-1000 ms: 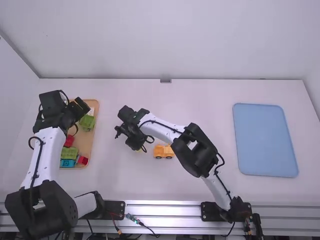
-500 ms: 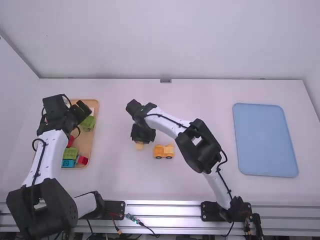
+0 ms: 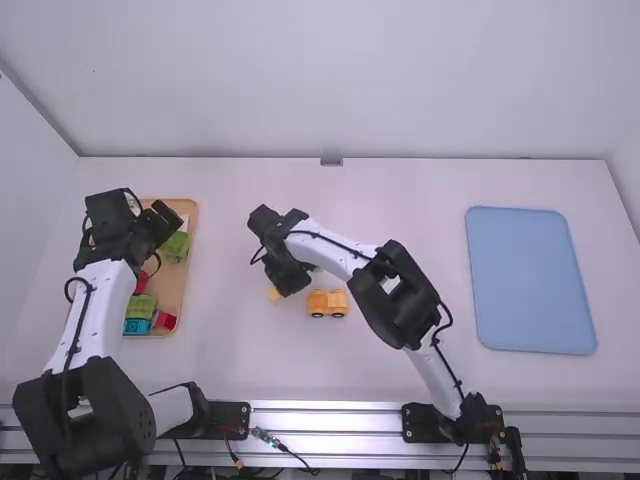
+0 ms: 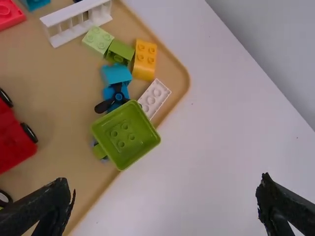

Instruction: Assemble lego blocks to make yellow taxi

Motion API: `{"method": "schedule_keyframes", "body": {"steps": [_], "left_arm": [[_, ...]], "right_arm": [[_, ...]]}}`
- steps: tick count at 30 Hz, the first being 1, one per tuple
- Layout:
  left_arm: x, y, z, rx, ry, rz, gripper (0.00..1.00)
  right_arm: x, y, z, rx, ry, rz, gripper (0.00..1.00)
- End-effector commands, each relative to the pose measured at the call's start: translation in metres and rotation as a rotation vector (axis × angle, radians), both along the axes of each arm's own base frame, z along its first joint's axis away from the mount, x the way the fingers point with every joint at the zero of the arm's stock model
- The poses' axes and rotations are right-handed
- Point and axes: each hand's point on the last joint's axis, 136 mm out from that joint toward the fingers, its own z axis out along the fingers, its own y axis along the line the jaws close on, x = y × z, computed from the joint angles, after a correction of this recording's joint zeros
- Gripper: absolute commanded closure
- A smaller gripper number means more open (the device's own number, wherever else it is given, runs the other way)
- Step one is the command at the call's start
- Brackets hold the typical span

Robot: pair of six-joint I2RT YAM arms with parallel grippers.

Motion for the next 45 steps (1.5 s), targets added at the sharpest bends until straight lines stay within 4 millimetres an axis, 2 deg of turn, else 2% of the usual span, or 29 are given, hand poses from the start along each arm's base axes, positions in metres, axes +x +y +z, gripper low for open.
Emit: {"method": "schedule_keyframes", "body": {"steps": [1, 3, 12, 16, 17, 22, 29, 42, 44, 45], "left_arm": [[-0.004, 0.001, 0.001, -0.001, -0.003, 0.011, 0.01], [-0.004, 0.0, 0.001, -0.002, -0.001, 0.01, 0.01], [-0.004, 0.0, 0.001, -0.002, -0.001, 0.009, 0.01], [-0.005, 0.001, 0.0, -0.004, 0.002, 0.013, 0.01], [-0.005, 0.0, 0.0, -0.004, 0.004, 0.009, 0.01], [-0.005, -0.001, 0.0, -0.005, 0.005, 0.008, 0.01], [-0.002, -0.007, 0.001, -0.024, -0.008, -0.016, 0.01], [-0.001, -0.008, 0.002, -0.036, -0.018, -0.026, 0.01], [-0.001, -0.007, 0.002, -0.036, -0.018, -0.024, 0.01], [-0.001, -0.008, 0.002, -0.036, -0.018, -0.025, 0.01]], "right_arm": [[-0.002, 0.008, 0.001, -0.015, 0.014, -0.119, 1.0], [-0.005, 0.01, 0.001, -0.037, 0.016, -0.192, 1.0], [-0.006, 0.01, -0.004, -0.075, -0.015, -0.294, 1.0], [-0.003, 0.016, -0.018, -0.019, -0.013, -0.297, 1.0], [-0.001, 0.018, -0.026, 0.025, 0.008, -0.306, 1.0], [0.001, 0.011, -0.039, 0.076, 0.071, -0.332, 1.0], [0.002, -0.001, -0.036, 0.047, 0.116, -0.359, 1.0], [-0.012, -0.003, -0.034, 0.008, 0.142, -0.344, 1.0], [-0.016, -0.003, -0.035, 0.002, 0.146, -0.335, 0.54], [-0.016, -0.002, -0.035, 0.003, 0.144, -0.328, 0.47]]}}
